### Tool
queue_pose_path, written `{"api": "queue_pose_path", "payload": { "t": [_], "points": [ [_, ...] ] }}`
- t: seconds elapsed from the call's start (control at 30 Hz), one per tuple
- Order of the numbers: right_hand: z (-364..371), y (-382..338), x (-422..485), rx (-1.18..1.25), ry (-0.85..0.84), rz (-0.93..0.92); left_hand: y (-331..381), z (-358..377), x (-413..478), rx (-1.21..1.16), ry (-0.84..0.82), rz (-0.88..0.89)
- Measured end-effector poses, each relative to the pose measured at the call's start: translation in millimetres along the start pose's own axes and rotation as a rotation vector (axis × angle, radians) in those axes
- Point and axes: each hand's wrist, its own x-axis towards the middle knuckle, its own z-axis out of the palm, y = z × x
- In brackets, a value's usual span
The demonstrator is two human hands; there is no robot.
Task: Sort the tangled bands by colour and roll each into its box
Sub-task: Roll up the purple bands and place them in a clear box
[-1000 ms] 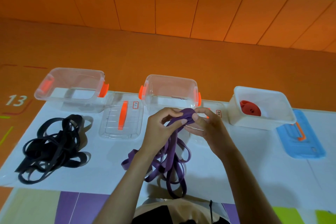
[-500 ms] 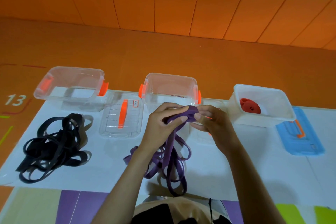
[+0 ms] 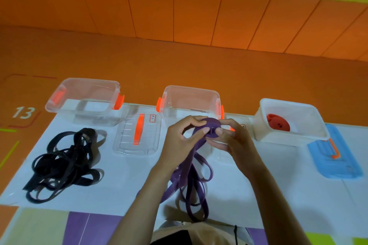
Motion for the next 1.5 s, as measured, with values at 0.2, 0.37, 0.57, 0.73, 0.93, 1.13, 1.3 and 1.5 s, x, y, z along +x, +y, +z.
{"api": "queue_pose_path", "payload": {
  "t": [0.2,0.37,0.57,0.73,0.93,1.13,1.3,1.5],
  "points": [
    [-6.3,-0.9,-1.9,-0.331,-0.057,0.023,-5.9,-15.4,3.2,0.058,-0.082,0.001],
    [-8.8,-12.6,-0.3,-0.38,-0.019,0.014,-0.7,-4.6,-1.3,0.127,-0.118,0.05],
    [-3.2,-6.5,-2.0,-0.065,-0.028,-0.065,0.2,-2.6,-5.4,0.038,0.005,-0.019],
    [1.3,-12.0,-0.4,-0.079,-0.049,0.044,-4.4,-14.1,-2.3,-0.039,-0.035,-0.071],
    [-5.4,-15.2,2.0,-0.312,0.017,0.043,-2.9,-7.4,-4.5,0.014,-0.147,-0.099],
    [0.8,-13.3,1.1,-0.121,0.097,-0.007,-1.0,-5.5,-3.3,-0.079,-0.122,-0.06],
    [0.3,-9.7,1.7,-0.241,0.089,-0.045,-0.1,-5.3,-3.8,-0.075,-0.034,-0.073],
    [-8.4,-19.0,0.3,-0.395,-0.009,-0.129,3.7,0.2,-0.5,-0.066,-0.006,-0.079]
  ]
}}
